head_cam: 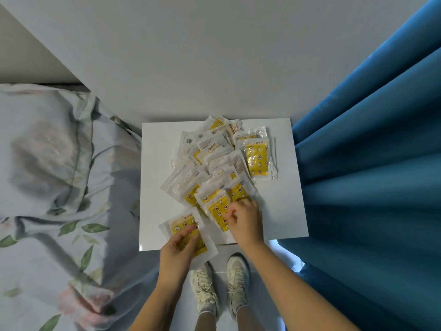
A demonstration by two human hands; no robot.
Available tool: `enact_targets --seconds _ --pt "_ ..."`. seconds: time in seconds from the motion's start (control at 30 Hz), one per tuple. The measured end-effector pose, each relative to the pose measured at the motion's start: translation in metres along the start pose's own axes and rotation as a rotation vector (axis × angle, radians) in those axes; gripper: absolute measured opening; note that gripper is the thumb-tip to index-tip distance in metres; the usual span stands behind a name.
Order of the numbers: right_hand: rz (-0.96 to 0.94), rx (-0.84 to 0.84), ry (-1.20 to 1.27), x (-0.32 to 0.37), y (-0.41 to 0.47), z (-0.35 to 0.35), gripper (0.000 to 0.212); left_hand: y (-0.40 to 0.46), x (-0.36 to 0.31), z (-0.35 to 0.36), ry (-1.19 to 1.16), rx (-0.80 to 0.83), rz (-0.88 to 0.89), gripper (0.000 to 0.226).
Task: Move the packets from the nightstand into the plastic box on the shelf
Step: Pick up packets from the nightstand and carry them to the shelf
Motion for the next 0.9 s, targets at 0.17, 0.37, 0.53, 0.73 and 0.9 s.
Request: enact_targets --seconds 0.17,0.37,0.53,0.73,0.9 --pt "0.057 0.076 0.209 -0.003 -0.005 -0.001 0.037 0.001 -0.006 0.010 0.022 0.018 0.001 0.026" --pt "0.127 0.125 0.218 -0.004 -0.001 0.008 0.053 0.000 -0.001 0.026 0.011 0.062 -0.008 0.028" --pt "0.085 0.124 0.268 -0.012 -0.007 0.008 0.011 0.000 -0.005 0.023 0.058 0.058 0.048 0.019" --pt "0.082 0.452 0.567 -0.004 -0.020 0.004 0.019 -0.005 -0.012 0.020 0.129 0.107 0.078 0.032" --pt "0.073 0.517 0.660 0.017 -0.019 0.000 0.017 -0.004 -0.005 0.018 0.115 0.120 0.080 0.034"
Point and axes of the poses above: each hand's wrist, its own y-axis towards the middle knuckle, its own z-axis out of the palm, x = y × z, the point moved 6 cm from there along y, towards the middle knuckle, and after that the axes turned 14 degrees about z, right-handed, at the moved point
